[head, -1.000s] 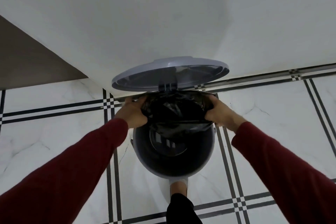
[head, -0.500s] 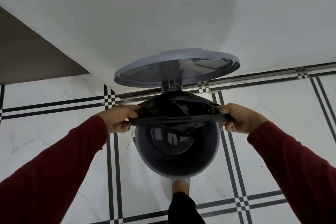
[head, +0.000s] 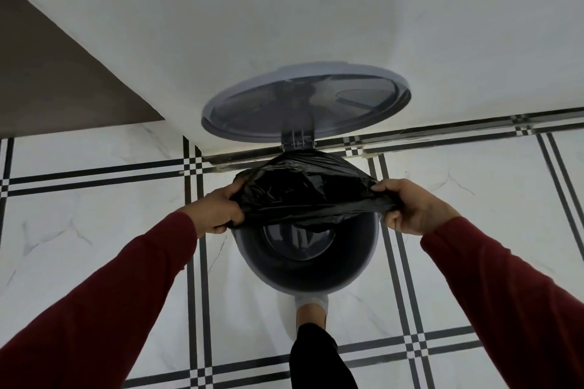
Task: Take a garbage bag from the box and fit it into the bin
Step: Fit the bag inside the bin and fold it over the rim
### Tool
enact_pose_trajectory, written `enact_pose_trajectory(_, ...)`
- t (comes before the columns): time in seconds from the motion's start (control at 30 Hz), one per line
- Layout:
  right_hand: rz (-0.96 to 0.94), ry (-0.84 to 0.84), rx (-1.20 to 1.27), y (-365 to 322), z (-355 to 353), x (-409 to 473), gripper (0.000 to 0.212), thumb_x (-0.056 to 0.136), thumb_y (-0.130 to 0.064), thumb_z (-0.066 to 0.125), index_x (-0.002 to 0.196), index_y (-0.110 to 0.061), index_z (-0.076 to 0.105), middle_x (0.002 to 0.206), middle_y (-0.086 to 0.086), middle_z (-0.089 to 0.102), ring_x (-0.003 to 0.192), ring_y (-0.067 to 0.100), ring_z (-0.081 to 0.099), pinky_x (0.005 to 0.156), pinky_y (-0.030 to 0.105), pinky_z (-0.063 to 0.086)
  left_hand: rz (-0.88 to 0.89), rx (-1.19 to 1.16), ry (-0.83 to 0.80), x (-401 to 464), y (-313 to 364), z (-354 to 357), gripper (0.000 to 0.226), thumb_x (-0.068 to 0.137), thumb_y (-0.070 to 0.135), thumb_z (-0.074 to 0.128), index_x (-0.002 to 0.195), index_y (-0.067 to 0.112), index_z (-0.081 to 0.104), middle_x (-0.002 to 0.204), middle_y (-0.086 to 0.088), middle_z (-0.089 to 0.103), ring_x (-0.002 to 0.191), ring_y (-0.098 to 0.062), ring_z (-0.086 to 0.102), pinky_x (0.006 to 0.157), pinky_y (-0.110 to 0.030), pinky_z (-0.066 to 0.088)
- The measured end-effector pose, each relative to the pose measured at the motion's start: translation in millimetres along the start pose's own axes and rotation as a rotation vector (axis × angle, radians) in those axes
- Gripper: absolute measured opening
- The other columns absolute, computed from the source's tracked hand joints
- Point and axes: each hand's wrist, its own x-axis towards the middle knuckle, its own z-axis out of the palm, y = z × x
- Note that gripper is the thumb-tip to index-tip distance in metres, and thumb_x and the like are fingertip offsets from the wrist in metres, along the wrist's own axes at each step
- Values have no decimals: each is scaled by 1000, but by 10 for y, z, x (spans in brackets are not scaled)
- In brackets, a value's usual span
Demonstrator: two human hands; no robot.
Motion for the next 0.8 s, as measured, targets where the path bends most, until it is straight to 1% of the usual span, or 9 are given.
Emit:
enact_pose_trajectory(0.07,9,-3,76,67,-36,-26,14,90,-12,68,82,-23,66,72,-6,59,41,5,43,35,11,29,4,-124,62,-15,-68,-12,98,77,-19,51,139,56,52,87,-4,60,55,-10,46,46,-22,35)
enact_pose_trajectory(0.2,35,7,169,307,-164,-104,12,90,-7,70,88,-17,64,72,-3,57,42,4,44,37,11,35,-10,-426,228,-175,-304,67,77,80,-22,53,125,39,72,111,-6,68,78,-15,57,57,-24,46)
enact_pose_trajectory(0.27,19,-23,184,395,-184,-147,17,91,-1,62,93,-17,67,72,-4,58,42,3,44,39,11,35,8,-488,243,-272,-421,180,79,79,-24,54,127,38,72,111,-7,68,69,-14,55,53,-22,45)
enact_pose_trajectory(0.4,-56,-39,69,484,-166,-218,43,85,8,49,110,-16,75,83,-4,58,53,3,45,45,11,37,182,-448,242,-466,-571,458,108,69,-30,58,143,48,56,110,-2,70,54,-8,54,49,-24,48)
enact_pose_trajectory(0.5,-111,41,-109,575,-133,-251,57,75,9,51,107,-28,81,78,-7,60,62,6,47,54,17,43,377,-390,354,-568,-638,743,114,64,-27,66,144,52,49,111,8,67,87,-3,69,62,-36,64)
enact_pose_trajectory(0.57,-133,96,-174,692,-123,-237,62,74,6,52,110,-36,79,81,-7,62,69,11,51,59,24,50,343,-407,520,-621,-719,938,112,68,-17,79,151,48,42,129,4,57,115,-7,61,70,-43,66)
enact_pose_trajectory(0.6,-135,120,-166,768,-125,-218,61,75,4,53,111,-38,77,84,-7,64,73,13,55,62,27,55,269,-446,578,-645,-781,1026,110,71,-12,83,154,46,39,136,0,51,121,-13,58,70,-41,66)
enact_pose_trajectory(0.7,-152,163,-44,1015,-154,-158,47,84,3,54,113,-31,70,91,-2,71,76,18,66,63,32,59,43,-658,567,-696,-991,1276,85,83,-9,74,151,34,47,128,-10,62,105,-24,70,63,-28,61)
enact_pose_trajectory(0.8,-209,119,47,1206,-147,-124,36,91,0,52,93,-29,74,85,1,74,67,15,70,57,29,58,-132,-788,474,-706,-1083,1398,31,92,1,70,120,16,71,102,-14,79,87,-22,78,63,-28,59)
